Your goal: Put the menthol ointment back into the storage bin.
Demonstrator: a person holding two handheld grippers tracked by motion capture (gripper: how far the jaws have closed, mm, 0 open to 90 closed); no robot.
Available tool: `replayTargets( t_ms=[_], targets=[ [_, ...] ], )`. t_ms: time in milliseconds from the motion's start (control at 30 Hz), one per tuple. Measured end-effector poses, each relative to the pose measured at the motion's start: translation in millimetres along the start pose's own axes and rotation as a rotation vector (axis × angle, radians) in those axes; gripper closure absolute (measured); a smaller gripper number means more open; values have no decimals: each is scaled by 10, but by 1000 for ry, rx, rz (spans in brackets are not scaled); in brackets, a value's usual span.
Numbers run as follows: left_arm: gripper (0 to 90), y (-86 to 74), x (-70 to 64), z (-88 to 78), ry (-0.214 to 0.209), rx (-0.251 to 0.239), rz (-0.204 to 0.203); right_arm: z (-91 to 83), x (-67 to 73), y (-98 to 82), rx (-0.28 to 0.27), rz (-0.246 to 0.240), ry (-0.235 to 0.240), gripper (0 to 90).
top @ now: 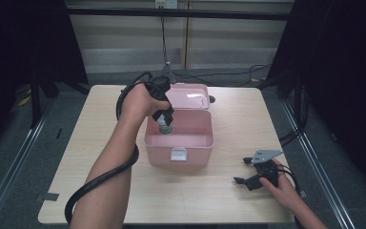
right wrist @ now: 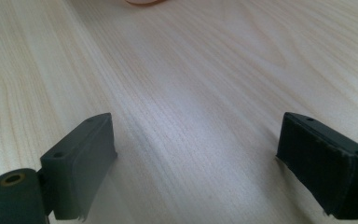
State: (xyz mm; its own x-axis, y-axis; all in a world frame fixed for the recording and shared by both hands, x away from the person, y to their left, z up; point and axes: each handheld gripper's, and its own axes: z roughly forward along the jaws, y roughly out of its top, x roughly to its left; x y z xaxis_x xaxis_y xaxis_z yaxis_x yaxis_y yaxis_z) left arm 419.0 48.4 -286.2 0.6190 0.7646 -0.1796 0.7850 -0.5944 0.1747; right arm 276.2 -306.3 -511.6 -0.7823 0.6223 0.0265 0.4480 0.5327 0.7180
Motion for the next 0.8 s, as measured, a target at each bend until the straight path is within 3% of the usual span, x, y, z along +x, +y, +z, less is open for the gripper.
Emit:
replayTargets(
  t_ms=[167,433,800],
  targets=[
    [505,83,-19,125,22,-9,-6,0,-1,0,0,0,0,105],
    [505,178,11,325,34,-25,-68,-1,1,0,2,2,0,105],
    [505,302,63,638,54,-38,-111,1,0,0,-2,2,-1,105]
  ],
)
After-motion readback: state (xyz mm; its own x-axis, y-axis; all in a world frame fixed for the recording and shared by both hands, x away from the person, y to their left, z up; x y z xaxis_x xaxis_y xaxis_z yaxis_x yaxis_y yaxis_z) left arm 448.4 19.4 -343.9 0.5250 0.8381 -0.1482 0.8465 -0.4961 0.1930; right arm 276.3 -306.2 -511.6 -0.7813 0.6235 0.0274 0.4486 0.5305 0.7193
